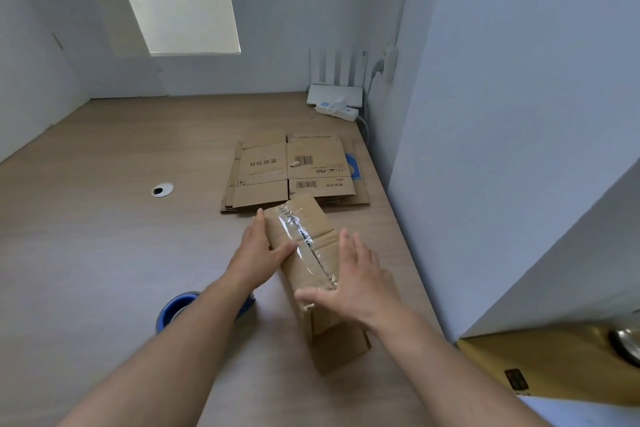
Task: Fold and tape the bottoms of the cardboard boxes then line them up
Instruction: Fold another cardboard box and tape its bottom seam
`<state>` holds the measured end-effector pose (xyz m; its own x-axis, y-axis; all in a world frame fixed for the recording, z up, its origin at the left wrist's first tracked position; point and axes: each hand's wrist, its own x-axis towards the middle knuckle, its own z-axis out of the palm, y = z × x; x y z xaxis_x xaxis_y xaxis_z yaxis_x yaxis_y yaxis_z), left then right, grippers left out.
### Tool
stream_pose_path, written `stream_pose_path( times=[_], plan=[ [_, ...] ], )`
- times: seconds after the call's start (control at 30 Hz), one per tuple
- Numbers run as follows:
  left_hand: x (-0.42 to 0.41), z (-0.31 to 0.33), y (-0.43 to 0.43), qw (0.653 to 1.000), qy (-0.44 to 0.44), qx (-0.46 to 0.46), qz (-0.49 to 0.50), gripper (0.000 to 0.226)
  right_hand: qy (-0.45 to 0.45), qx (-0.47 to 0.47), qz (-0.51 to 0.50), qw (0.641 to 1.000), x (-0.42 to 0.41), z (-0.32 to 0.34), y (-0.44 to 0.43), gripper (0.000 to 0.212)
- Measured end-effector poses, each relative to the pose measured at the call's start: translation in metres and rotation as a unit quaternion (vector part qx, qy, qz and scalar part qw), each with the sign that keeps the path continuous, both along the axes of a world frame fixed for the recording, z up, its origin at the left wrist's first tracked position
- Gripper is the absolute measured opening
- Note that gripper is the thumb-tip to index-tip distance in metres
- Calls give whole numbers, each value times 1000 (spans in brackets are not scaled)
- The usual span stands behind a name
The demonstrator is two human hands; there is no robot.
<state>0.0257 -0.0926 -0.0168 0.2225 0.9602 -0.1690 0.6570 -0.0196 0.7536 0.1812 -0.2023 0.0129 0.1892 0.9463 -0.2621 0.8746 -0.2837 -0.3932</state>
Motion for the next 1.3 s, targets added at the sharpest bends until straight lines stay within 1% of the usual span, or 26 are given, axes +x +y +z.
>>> stream_pose_path(
  times=[0.07, 0.23, 0.27, 0.33, 0.4, 0.5, 0.53, 0.57, 0.6, 0.63, 0.67, 0.7, 0.73, 0.77, 0.8, 0.83, 0.87, 0.93, 0.97, 1.0, 1.07, 1.13, 1.23, 1.3],
  plan=[
    [4, -2, 1, 1000, 13, 0, 6, 98, -27, -14, 26, 999, -8, -3, 0, 127],
    [0, 3, 3, 998, -12, -54, 17, 113, -27, -34, 51, 998, 9, -4, 7, 117],
    [-1, 2, 1, 999, -1, -52, 18, 110, -31, -38, 61, 997, 17, -2, 8, 116],
    [-2, 4, -5, 999, 23, -29, 27, 97, -35, -51, 87, 994, 31, 2, 10, 115],
    [-1, 7, -6, 999, 9, -6, 34, 90, -36, -70, 117, 990, 42, 6, 11, 115],
    [2, 8, -7, 1000, -11, -15, 25, 75, -29, -80, 133, 987, 48, 11, 11, 113],
    [2, 9, -7, 999, -7, -20, 31, 72, -33, -66, 118, 990, 50, 11, 12, 112],
    [1, 7, -8, 999, 2, -24, 42, 76, -49, -33, 90, 994, 52, 11, 12, 106],
    [-1, 6, -8, 998, 11, -28, 55, 83, -81, 16, 47, 995, 55, 11, 13, 96],
    [-2, 6, -9, 997, 12, -37, 64, 92, -123, 69, -10, 990, 58, 11, 11, 80],
    [-3, 6, -11, 996, 4, -52, 65, 102, -151, 105, -73, 980, 60, 10, 10, 64],
    [-3, 5, -12, 996, -7, -65, 60, 113, -156, 120, -131, 972, 60, 9, 9, 52],
    [-2, 6, -15, 996, -11, -79, 48, 124, -137, 115, -167, 970, 59, 8, 8, 42],
    [1, 6, -17, 996, -13, -86, 30, 132, -97, 103, -178, 974, 56, 6, 7, 35],
    [3, 5, -19, 996, -19, -90, 12, 134, -48, 90, -175, 979, 53, 4, 7, 33],
    [6, 4, -22, 995, -38, -93, -1, 128, 4, 83, -170, 982, 48, 2, 8, 35],
    [9, 5, -24, 994, -57, -95, -1, 112, 62, 86, -171, 979, 44, 1, 8, 36],
    [12, 5, -28, 993, -72, -95, 23, 69, 164, 107, -180, 964, 37, -1, 11, 39],
    [14, 4, -28, 993, -59, -98, 29, 61, 204, 113, -182, 955, 34, -3, 12, 48],
    [16, 4, -30, 992, -44, -110, 31, 58, 238, 118, -181, 947, 30, -6, 14, 56],
    [20, 7, -35, 991, -25, -132, 25, 60, 264, 125, -177, 940, 24, -9, 16, 60],
    [23, 9, -43, 991, -1, -134, 0, 64, 257, 120, -169, 944, 23, -10, 17, 51],
    [15, 12, -57, 993, 50, -99, -37, 71, 247, 95, -126, 956, 23, -10, 13, 30],
    [4, 12, -62, 994, 53, -89, -39, 69, 240, 82, -99, 962, 20, -13, 10, 30]
  ],
)
